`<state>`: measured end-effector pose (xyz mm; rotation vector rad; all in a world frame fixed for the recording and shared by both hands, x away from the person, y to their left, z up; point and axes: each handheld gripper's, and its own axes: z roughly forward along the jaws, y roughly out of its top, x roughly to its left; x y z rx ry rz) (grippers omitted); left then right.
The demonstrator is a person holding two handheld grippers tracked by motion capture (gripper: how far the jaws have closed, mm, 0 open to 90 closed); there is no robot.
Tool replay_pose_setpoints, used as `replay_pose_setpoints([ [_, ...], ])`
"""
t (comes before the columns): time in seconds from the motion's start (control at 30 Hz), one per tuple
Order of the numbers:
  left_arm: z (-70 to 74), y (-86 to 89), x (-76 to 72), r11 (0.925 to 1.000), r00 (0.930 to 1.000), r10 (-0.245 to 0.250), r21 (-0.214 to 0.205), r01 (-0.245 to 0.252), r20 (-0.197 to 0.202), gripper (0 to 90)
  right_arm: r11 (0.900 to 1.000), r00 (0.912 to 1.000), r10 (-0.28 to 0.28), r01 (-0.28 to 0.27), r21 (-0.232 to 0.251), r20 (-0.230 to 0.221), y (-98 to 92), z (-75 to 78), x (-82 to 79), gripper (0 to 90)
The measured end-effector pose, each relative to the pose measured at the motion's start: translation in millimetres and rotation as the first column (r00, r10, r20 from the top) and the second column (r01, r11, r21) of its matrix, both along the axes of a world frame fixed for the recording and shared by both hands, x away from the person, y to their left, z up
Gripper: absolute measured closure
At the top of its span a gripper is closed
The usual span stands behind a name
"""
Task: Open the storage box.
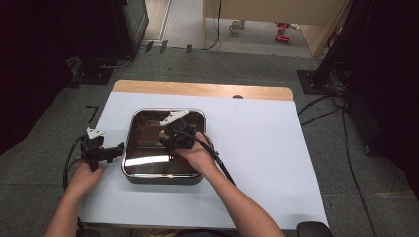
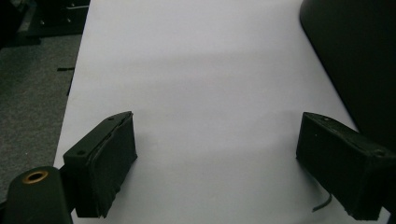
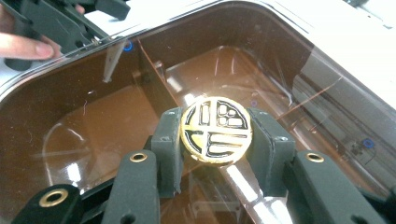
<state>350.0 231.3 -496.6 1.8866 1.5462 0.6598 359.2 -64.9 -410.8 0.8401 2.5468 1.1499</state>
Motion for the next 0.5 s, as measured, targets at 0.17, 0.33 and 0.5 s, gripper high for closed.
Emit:
replay_pose_setpoints([
  [0.17, 0.1, 0.1, 0.0, 1.0, 1.0, -0.001, 0.001, 0.001, -0.001, 12.0, 0.9998, 1.0, -0.003, 0.003, 0.02, 0.009, -6.6, 13.9, -0.9, 58.6],
  [0.33, 0.2, 0.2, 0.0, 1.0, 1.0, -0.002, 0.001, 0.002, -0.001, 12.0, 0.9997, 0.9997, -0.014, 0.014, 0.019, 0.019, -19.3, 23.0, 0.4, 58.6],
  [0.5, 0.2, 0.1, 0.0, 1.0, 1.0, -0.001, 0.002, 0.001, -0.002, 12.0, 0.9987, 0.999, -0.044, 0.044, 0.025, 0.011, -41.9, 28.2, 4.1, 58.6],
])
